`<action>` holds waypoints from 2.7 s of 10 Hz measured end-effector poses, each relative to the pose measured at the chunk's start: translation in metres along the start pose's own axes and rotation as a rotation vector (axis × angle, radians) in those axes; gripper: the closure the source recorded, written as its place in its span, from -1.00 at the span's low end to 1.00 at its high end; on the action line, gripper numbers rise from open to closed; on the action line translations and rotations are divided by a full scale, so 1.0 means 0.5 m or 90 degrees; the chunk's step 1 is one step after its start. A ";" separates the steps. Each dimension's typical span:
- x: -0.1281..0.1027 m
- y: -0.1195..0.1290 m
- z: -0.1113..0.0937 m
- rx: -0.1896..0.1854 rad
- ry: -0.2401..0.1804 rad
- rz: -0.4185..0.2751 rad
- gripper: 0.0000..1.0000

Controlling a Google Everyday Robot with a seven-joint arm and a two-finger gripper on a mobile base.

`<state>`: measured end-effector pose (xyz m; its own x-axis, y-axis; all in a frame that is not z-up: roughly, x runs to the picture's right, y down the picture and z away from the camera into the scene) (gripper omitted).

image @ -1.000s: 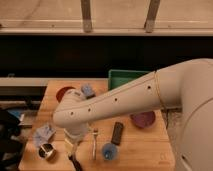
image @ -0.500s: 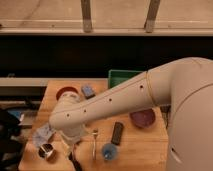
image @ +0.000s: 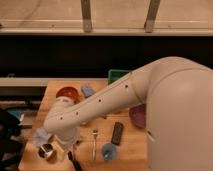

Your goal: Place brush in metal cup

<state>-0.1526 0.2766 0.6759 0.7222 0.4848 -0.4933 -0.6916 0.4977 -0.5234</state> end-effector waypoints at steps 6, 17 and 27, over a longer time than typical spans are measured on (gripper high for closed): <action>-0.028 -0.030 0.100 0.030 0.078 0.055 -0.60; -0.039 -0.041 0.144 0.058 0.096 0.102 0.89; -0.043 -0.053 -0.093 0.033 -0.160 -0.151 1.00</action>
<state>-0.1495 0.2196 0.6682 0.8426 0.5102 -0.1724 -0.5092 0.6506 -0.5635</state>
